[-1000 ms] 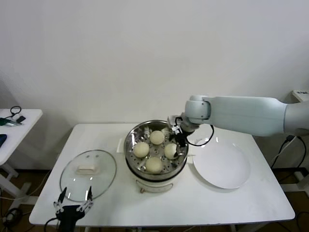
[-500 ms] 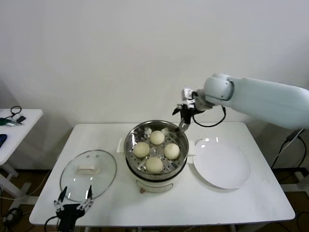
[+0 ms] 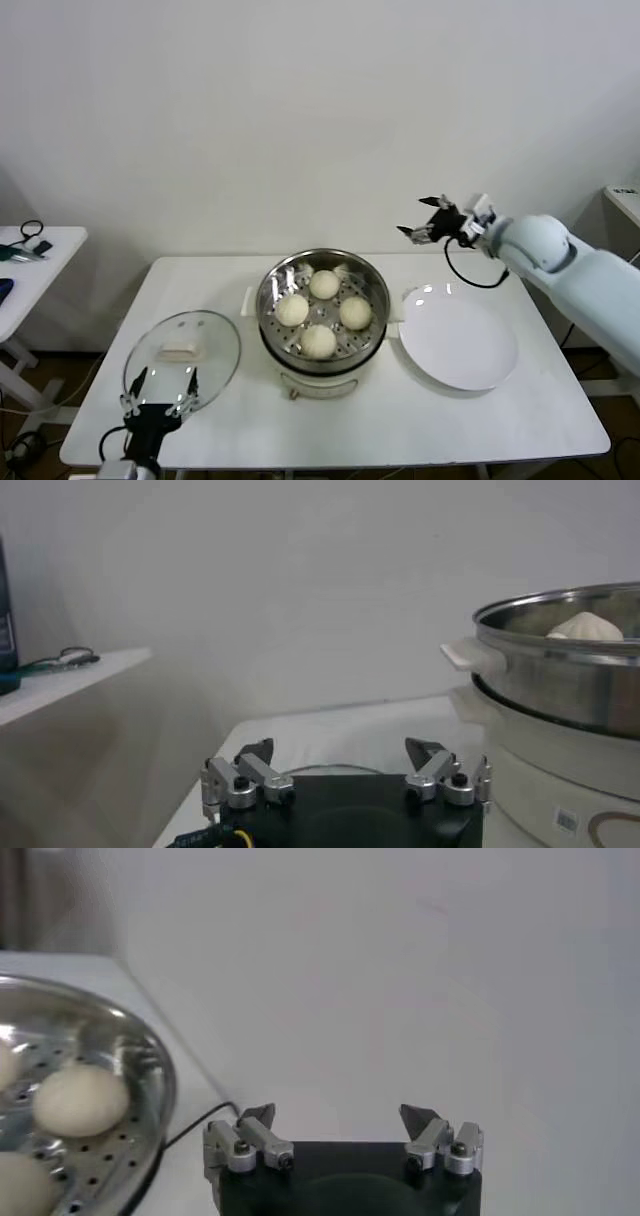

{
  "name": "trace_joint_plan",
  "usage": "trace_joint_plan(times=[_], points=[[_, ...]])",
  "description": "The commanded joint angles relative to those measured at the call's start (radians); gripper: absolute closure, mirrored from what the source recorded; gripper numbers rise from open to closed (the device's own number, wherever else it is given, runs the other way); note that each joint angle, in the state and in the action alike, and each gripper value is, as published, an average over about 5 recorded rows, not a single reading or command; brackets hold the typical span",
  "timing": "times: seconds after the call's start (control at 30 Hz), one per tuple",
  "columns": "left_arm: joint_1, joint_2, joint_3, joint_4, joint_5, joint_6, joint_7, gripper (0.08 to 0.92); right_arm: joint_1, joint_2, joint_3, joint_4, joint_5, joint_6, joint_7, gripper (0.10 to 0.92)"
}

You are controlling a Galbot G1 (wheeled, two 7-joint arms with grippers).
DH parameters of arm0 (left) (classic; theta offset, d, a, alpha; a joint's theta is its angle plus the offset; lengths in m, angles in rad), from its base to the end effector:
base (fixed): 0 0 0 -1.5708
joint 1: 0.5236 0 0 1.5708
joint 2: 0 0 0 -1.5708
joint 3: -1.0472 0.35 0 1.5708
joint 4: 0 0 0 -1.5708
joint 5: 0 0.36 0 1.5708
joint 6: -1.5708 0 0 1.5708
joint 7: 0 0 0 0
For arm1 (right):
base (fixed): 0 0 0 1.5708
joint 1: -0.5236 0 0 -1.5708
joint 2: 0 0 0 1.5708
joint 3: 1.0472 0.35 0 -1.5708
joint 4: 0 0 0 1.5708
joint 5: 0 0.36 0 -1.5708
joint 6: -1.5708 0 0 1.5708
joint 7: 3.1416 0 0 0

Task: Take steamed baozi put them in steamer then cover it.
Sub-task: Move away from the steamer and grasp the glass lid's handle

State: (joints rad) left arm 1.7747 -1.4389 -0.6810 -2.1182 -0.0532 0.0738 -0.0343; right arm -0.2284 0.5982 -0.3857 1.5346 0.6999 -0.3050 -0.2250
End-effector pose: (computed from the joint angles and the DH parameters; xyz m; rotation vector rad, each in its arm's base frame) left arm 0.1237 0.0692 -0.3176 0.1340 -2.8919 -0.2167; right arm 0.4716 -0.1401 -0.1385 0.7986 -2.6761 0.7197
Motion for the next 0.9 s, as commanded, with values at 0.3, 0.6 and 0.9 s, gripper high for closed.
trace_joint_plan(times=[0.3,0.6,0.9], points=[[-0.070,0.053,-0.006,0.047,0.077,-0.058,0.008,0.177,-1.239,0.304,1.072,0.030,-0.085,0.514,0.063,0.203],[-0.076,0.072,-0.020,0.097,0.322,-0.146,-0.057,0.177,-1.290,0.420,1.034,-0.012,-0.095,0.575,0.074,0.203],[-0.138,0.144,-0.016,0.336,1.060,-0.288,-0.363,0.177,-1.272,0.467,0.996,-0.028,-0.118,0.571,0.089,0.203]])
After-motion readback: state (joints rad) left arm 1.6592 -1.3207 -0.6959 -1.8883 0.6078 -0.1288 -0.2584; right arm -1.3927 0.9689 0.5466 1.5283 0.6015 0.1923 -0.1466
